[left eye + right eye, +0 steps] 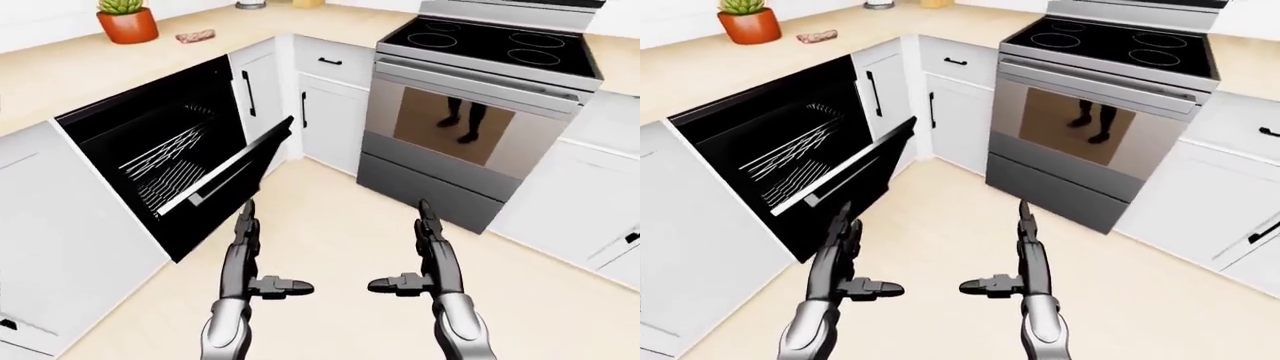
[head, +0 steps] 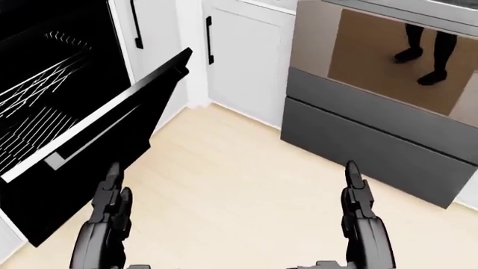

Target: Close the dishwasher door

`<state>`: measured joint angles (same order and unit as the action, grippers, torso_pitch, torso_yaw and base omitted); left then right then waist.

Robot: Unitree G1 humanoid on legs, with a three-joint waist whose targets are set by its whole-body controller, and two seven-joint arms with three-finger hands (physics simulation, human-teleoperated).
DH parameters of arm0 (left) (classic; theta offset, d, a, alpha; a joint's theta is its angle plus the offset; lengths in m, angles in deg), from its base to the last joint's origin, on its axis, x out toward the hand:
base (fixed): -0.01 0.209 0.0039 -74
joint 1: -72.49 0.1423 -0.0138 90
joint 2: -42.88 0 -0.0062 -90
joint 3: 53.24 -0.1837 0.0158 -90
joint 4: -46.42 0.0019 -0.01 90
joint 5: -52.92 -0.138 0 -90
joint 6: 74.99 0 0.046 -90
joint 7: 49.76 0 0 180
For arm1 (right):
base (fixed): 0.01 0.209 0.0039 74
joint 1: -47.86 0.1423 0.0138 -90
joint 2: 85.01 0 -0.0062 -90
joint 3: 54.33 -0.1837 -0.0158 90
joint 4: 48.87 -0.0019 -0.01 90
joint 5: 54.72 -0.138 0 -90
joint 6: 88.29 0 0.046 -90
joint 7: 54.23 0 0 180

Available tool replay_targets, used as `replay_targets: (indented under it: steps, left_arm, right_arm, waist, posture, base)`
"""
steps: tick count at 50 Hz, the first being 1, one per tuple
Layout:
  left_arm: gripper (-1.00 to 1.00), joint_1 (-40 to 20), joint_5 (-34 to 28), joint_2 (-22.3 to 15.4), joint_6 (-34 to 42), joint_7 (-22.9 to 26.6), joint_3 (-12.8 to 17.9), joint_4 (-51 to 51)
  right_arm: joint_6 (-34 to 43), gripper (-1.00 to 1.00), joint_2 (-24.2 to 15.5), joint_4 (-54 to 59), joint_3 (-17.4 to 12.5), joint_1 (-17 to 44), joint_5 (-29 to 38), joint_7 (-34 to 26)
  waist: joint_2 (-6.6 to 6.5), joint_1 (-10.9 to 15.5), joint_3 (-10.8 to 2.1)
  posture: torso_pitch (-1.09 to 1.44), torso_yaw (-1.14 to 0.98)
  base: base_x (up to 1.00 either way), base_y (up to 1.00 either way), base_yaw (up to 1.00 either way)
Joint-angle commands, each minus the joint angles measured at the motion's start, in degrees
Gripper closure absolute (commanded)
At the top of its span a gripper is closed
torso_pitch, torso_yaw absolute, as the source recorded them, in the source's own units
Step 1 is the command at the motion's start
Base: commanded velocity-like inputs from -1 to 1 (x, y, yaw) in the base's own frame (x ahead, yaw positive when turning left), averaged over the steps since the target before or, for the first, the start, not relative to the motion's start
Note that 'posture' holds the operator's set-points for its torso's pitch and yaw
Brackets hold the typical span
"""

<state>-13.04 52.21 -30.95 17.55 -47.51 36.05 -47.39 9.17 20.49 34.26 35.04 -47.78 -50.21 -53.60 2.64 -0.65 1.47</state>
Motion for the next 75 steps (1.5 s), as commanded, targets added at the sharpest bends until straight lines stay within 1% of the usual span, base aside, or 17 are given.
replay_targets:
  steps: [1, 9, 12, 13, 15, 20, 24, 26, 27, 37, 40, 50, 54, 65, 69, 70, 75]
  left_arm:
    - [-1.00, -1.0, 0.1, -0.5, -1.6, -0.2, 1.0, -2.9]
    - [-1.00, -1.2, 0.0, -0.5, -1.9, -0.3, 1.1, -2.4]
    - [-1.00, -1.1, 0.0, -0.5, -1.9, -0.3, 1.0, -2.6]
    - [-1.00, -1.1, 0.0, -0.5, -1.9, -0.3, 1.0, -2.6]
    - [-1.00, -1.0, 0.0, -0.5, -2.0, -0.3, 1.1, -2.6]
    - [-1.00, -1.2, 0.2, -0.6, -1.8, -0.2, 1.3, -2.7]
    - [-1.00, -1.2, 0.2, -0.6, -1.7, -0.2, 1.4, -3.0]
    - [-1.00, -1.4, 0.3, -0.7, -1.3, -0.2, 1.5, -3.3]
    - [-1.00, -1.3, 0.2, -0.6, -1.5, -0.2, 1.4, -3.0]
    - [-1.00, -1.3, 0.3, -0.6, -1.4, -0.2, 1.5, -3.2]
    - [-1.00, -1.3, 0.3, -0.6, -1.6, -0.1, 1.4, -3.0]
    - [-1.00, -1.0, 0.1, -0.5, -1.8, -0.2, 1.1, -3.0]
    - [-1.00, -1.0, 0.0, -0.5, -1.9, -0.2, 1.0, -2.9]
    - [-1.00, -1.3, 0.1, -0.6, -1.6, -0.3, 1.3, -2.9]
    - [-1.00, -1.3, 0.1, -0.6, -1.8, -0.3, 1.3, -2.8]
    - [-1.00, -1.3, 0.1, -0.6, -1.8, -0.3, 1.2, -2.7]
    - [-1.00, -1.3, 0.1, -0.6, -1.8, -0.3, 1.2, -2.9]
  right_arm:
    - [-0.8, -1.00, 0.3, -3.7, 0.9, 1.0, 0.0, -0.1]
    - [-1.0, -1.00, 0.3, -3.7, 0.8, 0.8, -0.1, -0.1]
    - [-1.0, -1.00, 0.2, -3.6, 0.6, 0.7, -0.2, -0.1]
    - [-2.9, -1.00, 0.3, -2.0, 0.7, 0.5, -0.1, 0.0]
    - [-1.0, -1.00, 0.2, -3.9, 0.7, 0.6, -0.1, -0.1]
    - [-1.0, -1.00, 0.2, -3.7, 0.7, 0.6, -0.1, -0.1]
    - [-3.4, -1.00, 0.3, -1.4, 0.7, 0.5, -0.2, 0.0]
    - [-1.2, -1.00, 0.3, -3.4, 0.7, 0.7, -0.2, -0.1]
    - [-1.2, -1.00, 0.2, -3.5, 0.7, 0.6, -0.2, -0.1]
    - [-1.4, -1.00, 0.3, -2.9, 0.8, 0.7, -0.1, 0.1]
    - [-1.1, -1.00, 0.3, -3.3, 0.7, 0.7, -0.1, 0.0]
    - [-0.8, -1.00, 0.2, -3.4, 0.8, 1.0, -0.1, -0.1]
    - [-0.6, -1.00, 0.2, -3.5, 0.8, 1.0, 0.0, -0.1]
    - [-0.7, -1.00, 0.2, -3.6, 0.7, 0.8, -0.1, -0.1]
    - [-1.1, -1.00, 0.2, -3.5, 0.6, 0.6, -0.2, -0.2]
    - [-1.0, -1.00, 0.2, -3.5, 0.6, 0.6, -0.2, -0.2]
    - [-1.8, -1.00, 0.3, -3.1, 0.7, 0.4, -0.1, -0.1]
  waist:
    - [0.21, 0.0, -0.65]
    - [-4.20, 0.5, 0.39]
    - [-8.96, 0.8, -0.78]
    - [-5.88, 1.4, 0.03]
    - [-6.65, 1.0, 0.02]
    - [-4.44, 1.0, -0.24]
    - [-1.21, 1.2, -0.31]
    - [2.32, 0.8, -1.35]
    - [0.37, 0.1, -0.80]
    - [-3.93, 0.5, 0.44]
    - [-8.34, 0.7, -0.51]
    - [-3.30, 1.1, -0.22]
    - [1.50, 0.9, -1.06]
    - [-3.39, 0.5, 0.35]
    - [-8.98, 0.8, -0.81]
    - [-5.91, 1.4, 0.01]
    - [-5.54, 1.0, -0.53]
  posture:
    - [0.00, 0.00]
    - [0.00, 0.00]
    - [0.00, 0.00]
    - [0.00, 0.00]
    - [0.00, 0.00]
    - [0.00, 0.00]
    - [0.00, 0.00]
    - [0.00, 0.00]
    - [0.00, 0.00]
    - [0.00, 0.00]
    - [0.00, 0.00]
    - [0.00, 0.00]
    - [0.00, 0.00]
    - [0.00, 0.00]
    - [0.00, 0.00]
    - [0.00, 0.00]
    - [0.00, 0.00]
  base:
    - [0.00, 0.00, -0.28]
    - [0.00, 0.00, -0.28]
    - [0.00, 0.00, -0.28]
    - [0.00, 0.00, -0.29]
    - [0.00, 0.00, -0.28]
    - [0.00, 0.00, -0.28]
    - [0.00, 0.00, -0.28]
    - [0.00, 0.00, -0.28]
    - [0.00, 0.00, -0.29]
    - [0.00, 0.00, -0.28]
    - [0.00, 0.00, -0.28]
    - [0.00, 0.00, -0.28]
    - [0.00, 0.00, -0.28]
    - [0.00, 0.00, -0.28]
    - [0.00, 0.00, -0.28]
    - [0.00, 0.00, -0.27]
    - [0.00, 0.00, -0.28]
